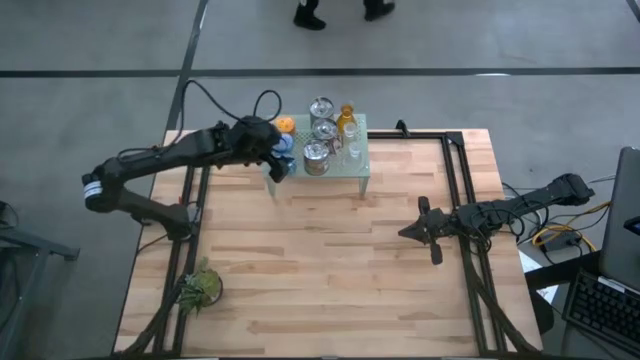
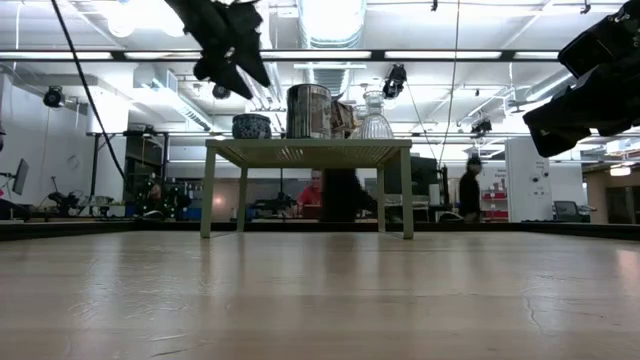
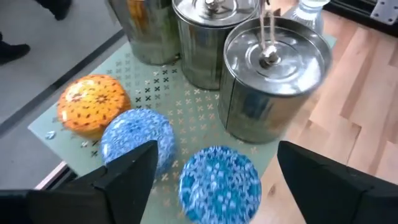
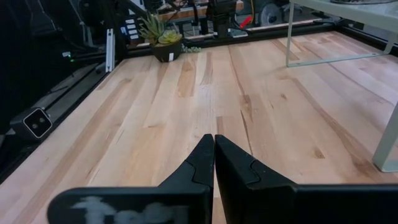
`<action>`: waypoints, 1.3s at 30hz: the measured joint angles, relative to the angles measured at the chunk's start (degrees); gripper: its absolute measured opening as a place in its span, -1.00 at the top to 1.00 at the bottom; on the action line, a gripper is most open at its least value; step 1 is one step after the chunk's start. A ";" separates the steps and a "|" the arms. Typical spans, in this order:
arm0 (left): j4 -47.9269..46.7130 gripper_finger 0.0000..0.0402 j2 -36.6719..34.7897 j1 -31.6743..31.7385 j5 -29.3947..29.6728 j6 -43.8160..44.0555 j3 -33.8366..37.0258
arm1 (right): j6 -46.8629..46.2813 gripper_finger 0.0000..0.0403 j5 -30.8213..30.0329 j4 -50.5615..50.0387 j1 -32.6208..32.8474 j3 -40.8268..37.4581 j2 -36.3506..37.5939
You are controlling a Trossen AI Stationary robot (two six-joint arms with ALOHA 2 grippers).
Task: Pick & Place candle stick holders
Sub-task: Return to Home Position
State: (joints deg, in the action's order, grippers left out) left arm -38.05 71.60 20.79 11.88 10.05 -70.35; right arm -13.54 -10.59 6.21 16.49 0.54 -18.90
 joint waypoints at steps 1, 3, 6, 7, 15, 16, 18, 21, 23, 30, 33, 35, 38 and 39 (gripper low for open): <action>-0.48 -0.62 -0.89 -0.09 0.00 0.01 0.28 | 0.00 0.96 0.01 -0.01 0.00 0.00 0.00; -0.98 -0.50 -2.80 -0.28 -0.65 0.83 1.19 | 0.00 0.96 0.00 0.00 0.00 0.02 0.00; 3.03 -0.20 -5.75 -0.88 -7.46 1.22 4.25 | 0.04 0.96 0.00 0.00 0.00 0.00 -0.02; 4.83 -0.08 -6.69 -1.28 -9.89 0.95 5.49 | 0.13 0.96 0.02 0.00 0.00 0.00 0.00; 19.53 0.92 -17.16 -8.27 -10.84 -0.83 21.30 | -2.03 0.96 0.00 0.11 -0.26 0.00 0.07; 22.55 0.95 -18.65 -9.58 -10.78 -1.02 23.95 | -2.05 0.96 -0.02 0.11 -0.28 0.02 0.07; 27.45 0.94 -21.74 -12.18 -10.75 -1.41 28.67 | -1.72 0.96 -0.04 0.32 -0.28 0.00 0.09; 31.89 0.94 -26.23 -16.51 -9.45 -1.26 35.11 | -1.38 0.96 -0.09 1.20 -0.28 0.01 0.12; 33.72 0.95 -29.12 -20.04 -6.40 -1.73 39.13 | -0.81 0.96 -0.37 1.93 -0.28 0.01 0.13; 34.59 0.97 -40.06 -28.67 2.09 -8.95 48.63 | 0.69 0.96 -1.48 2.55 -1.72 0.00 1.67; 34.51 0.96 -45.11 -29.04 2.10 -9.25 51.87 | 1.16 0.96 -1.32 2.57 -2.84 0.00 3.15; 34.37 0.97 -48.51 -29.04 2.08 -9.94 53.94 | 1.32 0.96 0.30 2.54 -3.80 0.00 4.42; 31.16 0.98 -54.82 -29.04 2.04 -10.40 56.17 | 1.92 0.96 5.06 2.03 -5.12 0.00 7.06; 30.24 0.98 -57.04 -29.04 2.02 -10.14 56.73 | 1.94 0.96 5.42 1.17 -5.48 0.01 8.19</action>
State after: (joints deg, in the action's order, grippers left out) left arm -7.82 14.55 -8.25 13.90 -0.09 -13.62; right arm -11.60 -5.16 7.39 11.02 0.55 -10.71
